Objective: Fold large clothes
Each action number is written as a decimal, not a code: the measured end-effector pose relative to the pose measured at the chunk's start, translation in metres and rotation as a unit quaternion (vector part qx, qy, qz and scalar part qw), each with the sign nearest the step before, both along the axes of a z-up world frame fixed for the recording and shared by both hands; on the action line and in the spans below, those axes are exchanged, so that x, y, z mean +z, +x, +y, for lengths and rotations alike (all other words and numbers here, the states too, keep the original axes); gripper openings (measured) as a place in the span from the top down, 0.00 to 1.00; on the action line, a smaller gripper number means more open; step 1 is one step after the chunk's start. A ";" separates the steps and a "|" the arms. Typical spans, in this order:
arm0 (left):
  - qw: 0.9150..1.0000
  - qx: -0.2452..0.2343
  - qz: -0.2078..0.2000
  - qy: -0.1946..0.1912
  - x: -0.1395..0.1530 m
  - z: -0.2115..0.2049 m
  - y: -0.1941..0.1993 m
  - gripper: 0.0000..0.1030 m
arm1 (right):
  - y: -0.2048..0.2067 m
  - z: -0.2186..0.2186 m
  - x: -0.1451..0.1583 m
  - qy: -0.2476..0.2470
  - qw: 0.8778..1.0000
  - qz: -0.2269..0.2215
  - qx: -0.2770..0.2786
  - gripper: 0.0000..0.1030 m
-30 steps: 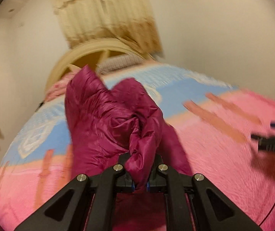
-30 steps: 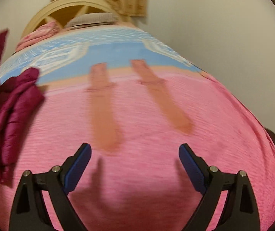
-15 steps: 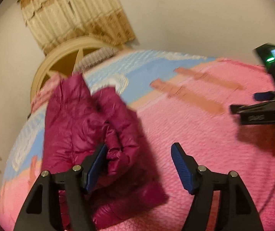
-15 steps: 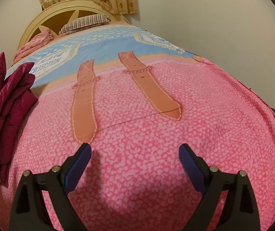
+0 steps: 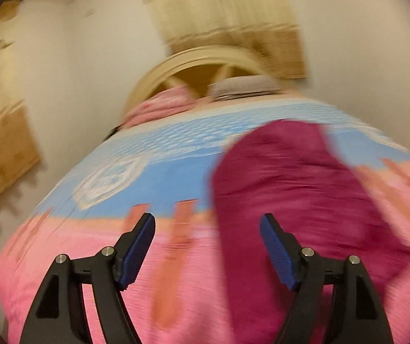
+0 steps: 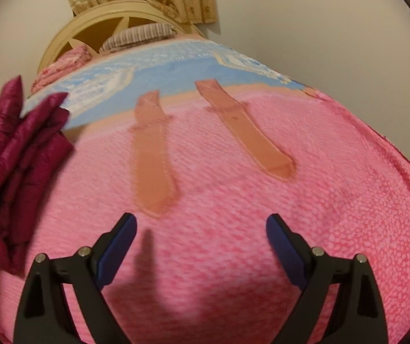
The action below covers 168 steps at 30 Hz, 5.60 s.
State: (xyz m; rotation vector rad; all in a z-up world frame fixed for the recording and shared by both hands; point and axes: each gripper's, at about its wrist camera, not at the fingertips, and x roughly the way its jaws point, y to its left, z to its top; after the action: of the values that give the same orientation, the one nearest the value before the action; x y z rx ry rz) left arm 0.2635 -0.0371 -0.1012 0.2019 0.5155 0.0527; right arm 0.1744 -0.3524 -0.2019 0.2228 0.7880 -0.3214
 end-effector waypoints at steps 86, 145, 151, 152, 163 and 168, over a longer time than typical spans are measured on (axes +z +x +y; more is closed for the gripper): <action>0.978 -0.042 0.175 -0.107 -0.095 -0.022 0.099 0.18 | 0.173 0.116 -0.029 0.126 0.986 -0.021 0.105 0.29; 0.980 0.008 0.169 -0.107 -0.091 -0.054 0.169 0.13 | 0.239 0.141 -0.016 0.052 0.994 0.002 0.094 0.45; 0.980 0.010 0.168 -0.102 -0.092 -0.055 0.169 0.13 | 0.240 0.143 -0.019 0.046 0.995 0.006 0.093 0.45; 0.981 0.011 0.168 -0.101 -0.092 -0.056 0.169 0.13 | 0.240 0.143 -0.020 0.046 0.995 0.007 0.093 0.45; 0.983 0.017 0.165 -0.085 -0.093 -0.060 0.169 0.11 | 0.241 0.146 -0.022 0.038 0.995 0.009 0.090 0.45; 0.983 0.018 0.165 -0.083 -0.092 -0.060 0.169 0.11 | 0.241 0.146 -0.022 0.033 0.995 0.010 0.089 0.45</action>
State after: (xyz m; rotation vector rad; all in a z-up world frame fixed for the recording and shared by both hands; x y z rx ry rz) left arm 0.4320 -0.0971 -0.1933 0.0376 0.8501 0.0108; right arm 0.4155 -0.2068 -0.2243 0.2100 0.8334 -0.1292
